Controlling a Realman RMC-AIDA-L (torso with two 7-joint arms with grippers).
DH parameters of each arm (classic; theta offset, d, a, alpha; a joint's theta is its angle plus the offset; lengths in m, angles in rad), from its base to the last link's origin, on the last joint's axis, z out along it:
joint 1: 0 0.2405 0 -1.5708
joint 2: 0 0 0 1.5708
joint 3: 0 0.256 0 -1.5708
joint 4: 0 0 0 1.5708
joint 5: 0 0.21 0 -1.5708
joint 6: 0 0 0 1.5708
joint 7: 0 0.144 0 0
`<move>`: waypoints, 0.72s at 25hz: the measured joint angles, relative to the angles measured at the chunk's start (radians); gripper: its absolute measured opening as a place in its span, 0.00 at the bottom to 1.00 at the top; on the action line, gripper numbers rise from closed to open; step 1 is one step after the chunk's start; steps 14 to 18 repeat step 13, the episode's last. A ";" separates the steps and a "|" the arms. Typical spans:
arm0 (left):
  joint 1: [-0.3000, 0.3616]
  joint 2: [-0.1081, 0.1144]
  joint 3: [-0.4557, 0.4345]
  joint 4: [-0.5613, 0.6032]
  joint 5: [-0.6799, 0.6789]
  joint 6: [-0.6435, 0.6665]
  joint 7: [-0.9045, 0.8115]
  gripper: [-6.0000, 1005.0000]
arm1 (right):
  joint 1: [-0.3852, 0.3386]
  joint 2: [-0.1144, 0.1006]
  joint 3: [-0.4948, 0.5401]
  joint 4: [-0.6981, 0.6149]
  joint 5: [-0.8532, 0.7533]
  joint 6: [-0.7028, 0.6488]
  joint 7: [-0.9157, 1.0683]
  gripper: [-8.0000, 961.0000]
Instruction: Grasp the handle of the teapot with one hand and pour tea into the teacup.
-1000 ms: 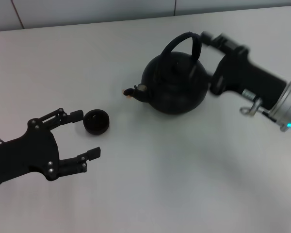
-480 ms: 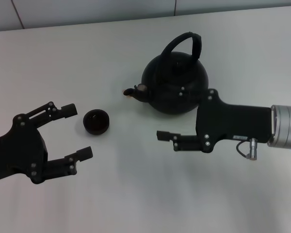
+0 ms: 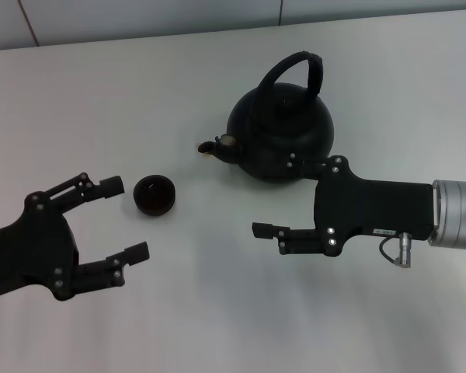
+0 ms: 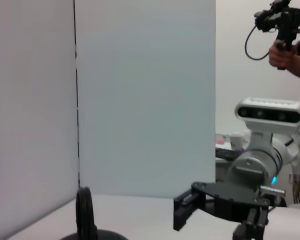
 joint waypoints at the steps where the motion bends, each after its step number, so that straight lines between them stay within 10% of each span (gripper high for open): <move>1: 0.002 -0.004 -0.004 0.000 0.019 -0.003 0.000 0.86 | 0.000 0.000 0.000 0.000 0.000 0.000 0.000 0.79; 18: 0.002 -0.008 -0.008 0.000 0.033 -0.007 0.003 0.86 | 0.000 0.011 0.000 -0.001 -0.001 0.011 0.000 0.79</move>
